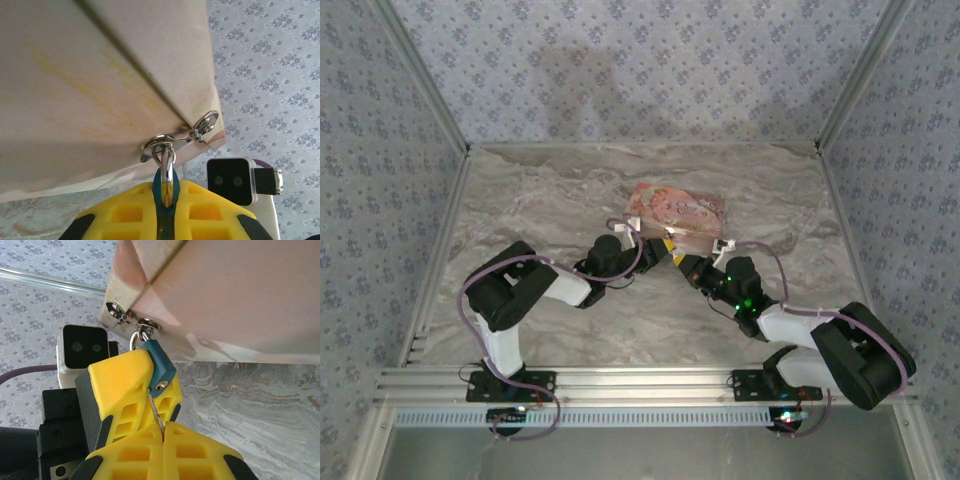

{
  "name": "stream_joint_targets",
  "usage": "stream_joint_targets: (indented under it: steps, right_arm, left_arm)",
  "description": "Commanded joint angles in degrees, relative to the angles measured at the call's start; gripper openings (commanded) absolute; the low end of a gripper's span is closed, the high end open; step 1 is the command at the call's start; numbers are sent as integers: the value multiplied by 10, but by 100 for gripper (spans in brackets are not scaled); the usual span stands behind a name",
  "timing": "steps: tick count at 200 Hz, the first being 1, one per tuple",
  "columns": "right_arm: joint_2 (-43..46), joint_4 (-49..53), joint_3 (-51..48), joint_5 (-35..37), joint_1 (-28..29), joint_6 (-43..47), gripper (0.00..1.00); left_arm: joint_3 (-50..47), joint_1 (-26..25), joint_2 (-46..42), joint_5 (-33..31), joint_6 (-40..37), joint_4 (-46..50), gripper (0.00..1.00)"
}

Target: Unlock the padlock with the key

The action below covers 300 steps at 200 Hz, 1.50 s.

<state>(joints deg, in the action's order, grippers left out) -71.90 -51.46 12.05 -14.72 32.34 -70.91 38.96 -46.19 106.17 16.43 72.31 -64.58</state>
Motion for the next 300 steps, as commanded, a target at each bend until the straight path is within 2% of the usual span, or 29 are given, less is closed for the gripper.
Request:
stream_joint_targets:
  steps: [1,53,101,300]
  right_arm:
    - [0,-12,12,9,-4,10,0]
    - [26,-5,-10,11,-3,5,0]
    - [73,44,-18,21,-1,17,0]
    - [0,-16,6,24,4,17,0]
  left_arm:
    - [20,-7,-16,7,1,-62,5]
    - [19,-6,-16,5,0,-62,5]
    - [22,-6,-14,5,1,-64,5]
    - [17,-8,-2,5,12,-85,5]
